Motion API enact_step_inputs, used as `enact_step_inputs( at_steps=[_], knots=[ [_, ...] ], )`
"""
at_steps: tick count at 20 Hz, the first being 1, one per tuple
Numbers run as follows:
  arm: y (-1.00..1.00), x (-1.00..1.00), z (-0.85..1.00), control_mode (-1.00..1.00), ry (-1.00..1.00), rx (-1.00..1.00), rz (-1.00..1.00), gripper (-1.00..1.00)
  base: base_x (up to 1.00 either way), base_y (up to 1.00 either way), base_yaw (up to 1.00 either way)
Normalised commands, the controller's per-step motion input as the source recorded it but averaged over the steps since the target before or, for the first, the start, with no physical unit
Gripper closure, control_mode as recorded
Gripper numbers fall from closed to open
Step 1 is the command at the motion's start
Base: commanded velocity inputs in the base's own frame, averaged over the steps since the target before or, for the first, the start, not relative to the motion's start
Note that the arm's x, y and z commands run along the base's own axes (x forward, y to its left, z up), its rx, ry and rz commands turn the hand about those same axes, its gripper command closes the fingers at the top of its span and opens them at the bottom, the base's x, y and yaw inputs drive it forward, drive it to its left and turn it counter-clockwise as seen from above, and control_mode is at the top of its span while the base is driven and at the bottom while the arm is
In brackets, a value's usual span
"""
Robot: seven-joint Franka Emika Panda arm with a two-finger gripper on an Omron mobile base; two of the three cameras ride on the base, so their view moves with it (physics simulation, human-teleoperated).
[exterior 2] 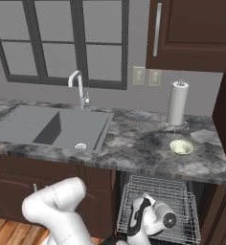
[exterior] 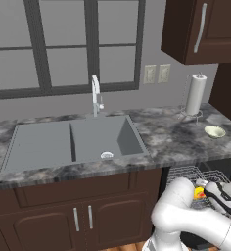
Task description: Pick up the cup and bowl from the counter, place them in the dishwasher, and close the dishwasher door.
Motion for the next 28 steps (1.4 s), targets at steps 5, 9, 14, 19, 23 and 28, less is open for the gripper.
enact_step_inputs(
  at_steps=[5,9,14,19,23,28],
  knots=[
    [-0.11,0.17,-0.37,-1.0,0.02,0.01,0.0,1.0,0.0,0.0,0.0],
    [-0.1,0.12,-0.36,-1.0,0.01,0.02,0.0,1.0,0.0,0.0,0.0],
    [-0.02,0.09,-0.43,-1.0,0.02,0.0,0.0,1.0,0.0,0.0,0.0],
    [0.0,0.04,-0.43,-1.0,0.02,0.0,0.0,-1.0,0.0,0.0,0.0],
    [-0.03,-0.16,0.03,-1.0,-0.03,-0.04,0.0,-1.0,0.0,0.0,0.0],
    [-0.05,-0.23,0.15,-1.0,-0.07,-0.04,0.0,-1.0,0.0,0.0,0.0]
  ],
)
